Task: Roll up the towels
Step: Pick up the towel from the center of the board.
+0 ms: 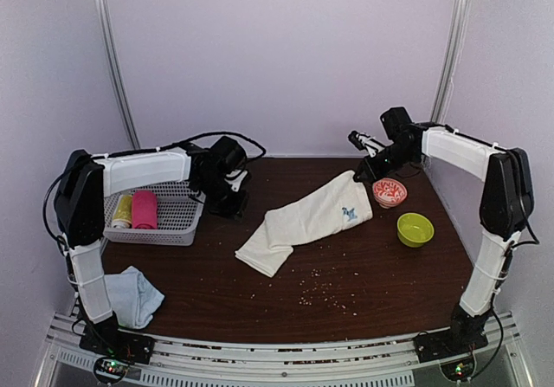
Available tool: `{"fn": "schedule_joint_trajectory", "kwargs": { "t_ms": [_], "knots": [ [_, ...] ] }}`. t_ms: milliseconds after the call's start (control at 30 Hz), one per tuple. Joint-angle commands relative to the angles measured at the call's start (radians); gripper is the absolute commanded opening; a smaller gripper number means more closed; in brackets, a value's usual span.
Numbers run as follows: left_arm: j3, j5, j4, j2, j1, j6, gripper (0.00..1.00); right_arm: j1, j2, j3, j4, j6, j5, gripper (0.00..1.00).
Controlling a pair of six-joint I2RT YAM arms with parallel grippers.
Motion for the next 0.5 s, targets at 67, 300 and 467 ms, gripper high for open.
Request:
{"fn": "schedule_joint_trajectory", "kwargs": {
  "t_ms": [67,300,467],
  "knots": [
    [0.183,-0.048,-0.110,-0.042,0.064,0.091,0.00,-0.047,0.064,0.243,-0.076,-0.013,-0.008,0.01],
    [-0.077,0.108,0.038,-0.042,0.014,0.015,0.33,-0.047,0.014,0.078,0.002,0.025,-0.050,0.02],
    [-0.083,0.095,0.066,-0.007,-0.018,0.014,0.41,-0.047,-0.026,0.031,0.028,0.035,-0.055,0.03]
  ]
}}
